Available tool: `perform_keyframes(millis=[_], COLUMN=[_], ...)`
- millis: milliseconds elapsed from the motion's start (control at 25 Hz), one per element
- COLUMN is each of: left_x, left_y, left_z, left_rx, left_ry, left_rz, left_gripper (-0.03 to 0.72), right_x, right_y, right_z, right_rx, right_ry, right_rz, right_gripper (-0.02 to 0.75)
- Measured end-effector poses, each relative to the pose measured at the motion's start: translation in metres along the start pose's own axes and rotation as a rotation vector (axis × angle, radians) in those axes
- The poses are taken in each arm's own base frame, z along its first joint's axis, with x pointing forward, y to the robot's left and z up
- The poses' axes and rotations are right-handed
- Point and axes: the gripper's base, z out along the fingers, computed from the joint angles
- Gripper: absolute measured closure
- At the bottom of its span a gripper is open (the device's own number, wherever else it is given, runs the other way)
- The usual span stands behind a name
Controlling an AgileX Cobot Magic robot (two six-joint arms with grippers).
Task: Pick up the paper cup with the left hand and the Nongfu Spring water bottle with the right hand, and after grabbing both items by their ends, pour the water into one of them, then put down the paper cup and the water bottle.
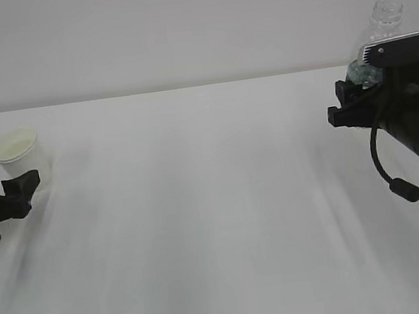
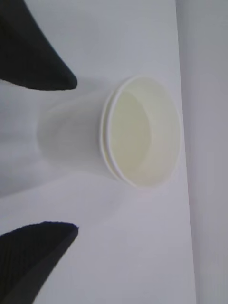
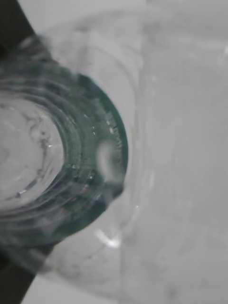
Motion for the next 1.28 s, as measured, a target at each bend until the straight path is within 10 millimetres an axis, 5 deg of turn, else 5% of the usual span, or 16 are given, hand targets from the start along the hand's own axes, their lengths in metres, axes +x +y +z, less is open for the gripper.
perform_keyframes(millis=[360, 680, 1000, 1280], left_x=[-0.006, -0.004, -0.004, -0.004], left_y=[-0.013, -0.037, -0.039, -0.039], left_z=[-0.028, -0.027, -0.027, -0.027], left_rx=[0.060, 0.155, 0.171, 0.175], left_ry=[0.016, 0.025, 0.027, 0.027], left_rz=[0.024, 0.054, 0.061, 0.063], left_gripper=[0.092, 0.095, 0.097, 0.097], right_x=[0.001, 0.003, 0.007, 0.029], right_y=[-0.002, -0.007, -0.007, -0.004], right_z=[0.000, 0.000, 0.000, 0.008], right_rx=[0.020, 0.073, 0.080, 0.082], right_ry=[0.005, 0.032, 0.056, 0.112], right_rz=[0.016, 0.060, 0.044, 0.022], right_gripper=[0.255, 0.255, 0.255, 0.255])
